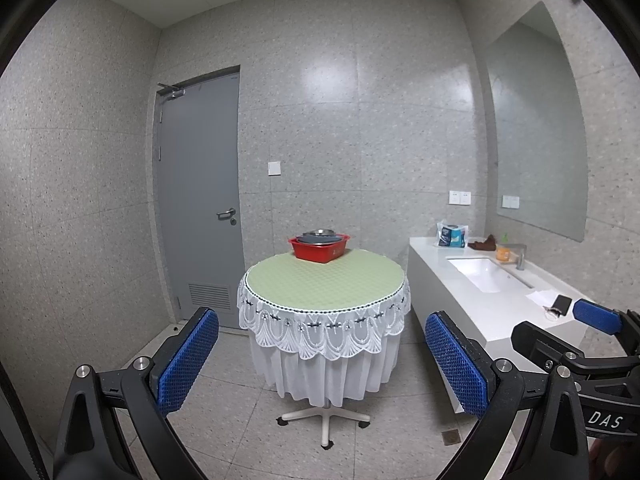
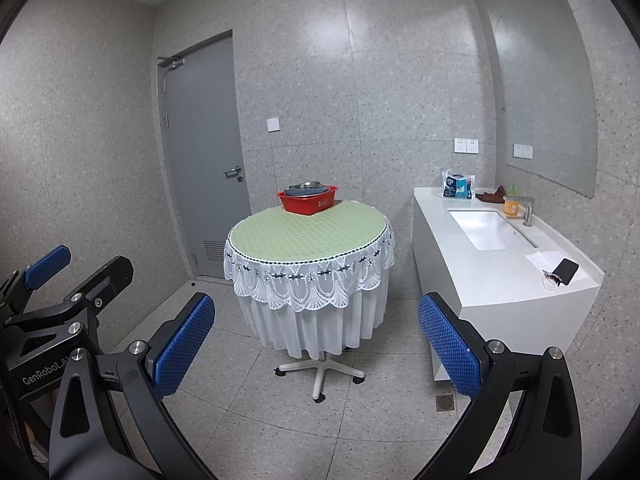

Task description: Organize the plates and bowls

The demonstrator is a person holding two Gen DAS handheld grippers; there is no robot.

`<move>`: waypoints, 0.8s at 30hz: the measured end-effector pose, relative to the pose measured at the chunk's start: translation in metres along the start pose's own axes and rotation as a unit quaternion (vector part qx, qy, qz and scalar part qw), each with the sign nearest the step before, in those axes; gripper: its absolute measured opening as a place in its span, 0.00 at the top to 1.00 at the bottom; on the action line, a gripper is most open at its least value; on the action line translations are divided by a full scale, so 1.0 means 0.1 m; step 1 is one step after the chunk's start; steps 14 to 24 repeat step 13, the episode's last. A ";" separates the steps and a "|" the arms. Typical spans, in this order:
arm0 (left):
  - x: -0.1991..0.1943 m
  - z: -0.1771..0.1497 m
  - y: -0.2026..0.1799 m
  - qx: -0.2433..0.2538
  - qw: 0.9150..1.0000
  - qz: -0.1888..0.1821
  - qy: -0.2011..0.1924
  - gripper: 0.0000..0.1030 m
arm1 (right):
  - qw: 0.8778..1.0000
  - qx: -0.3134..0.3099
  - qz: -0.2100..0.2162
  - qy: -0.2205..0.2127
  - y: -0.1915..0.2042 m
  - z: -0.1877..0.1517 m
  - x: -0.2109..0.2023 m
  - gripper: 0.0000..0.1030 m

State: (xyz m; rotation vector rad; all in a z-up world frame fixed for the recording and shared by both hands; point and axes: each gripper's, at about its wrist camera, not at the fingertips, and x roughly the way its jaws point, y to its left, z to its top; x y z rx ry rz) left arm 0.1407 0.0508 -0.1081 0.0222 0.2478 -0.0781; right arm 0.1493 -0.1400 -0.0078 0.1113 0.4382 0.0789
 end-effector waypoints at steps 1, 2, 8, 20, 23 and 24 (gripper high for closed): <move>0.01 0.00 -0.01 0.000 1.000 0.001 0.000 0.01 | 1.000 0.000 -0.001 -0.001 0.01 0.00 0.00 0.00; 0.02 0.00 -0.03 0.001 1.000 0.002 0.001 0.01 | 1.000 -0.001 0.000 -0.001 0.00 0.00 0.00 0.00; 0.13 0.00 -0.08 0.001 1.000 0.006 0.008 0.01 | 1.000 0.001 0.006 0.006 -0.04 0.01 0.11 0.00; 0.29 0.06 -0.19 0.004 1.000 0.012 0.014 0.01 | 1.000 0.006 0.011 0.013 -0.12 0.04 0.24 0.00; 0.29 0.06 -0.19 0.004 1.000 0.012 0.014 0.01 | 1.000 0.006 0.011 0.013 -0.12 0.04 0.24 0.00; 0.29 0.06 -0.19 0.004 1.000 0.012 0.014 0.01 | 1.000 0.006 0.011 0.013 -0.12 0.04 0.24 0.00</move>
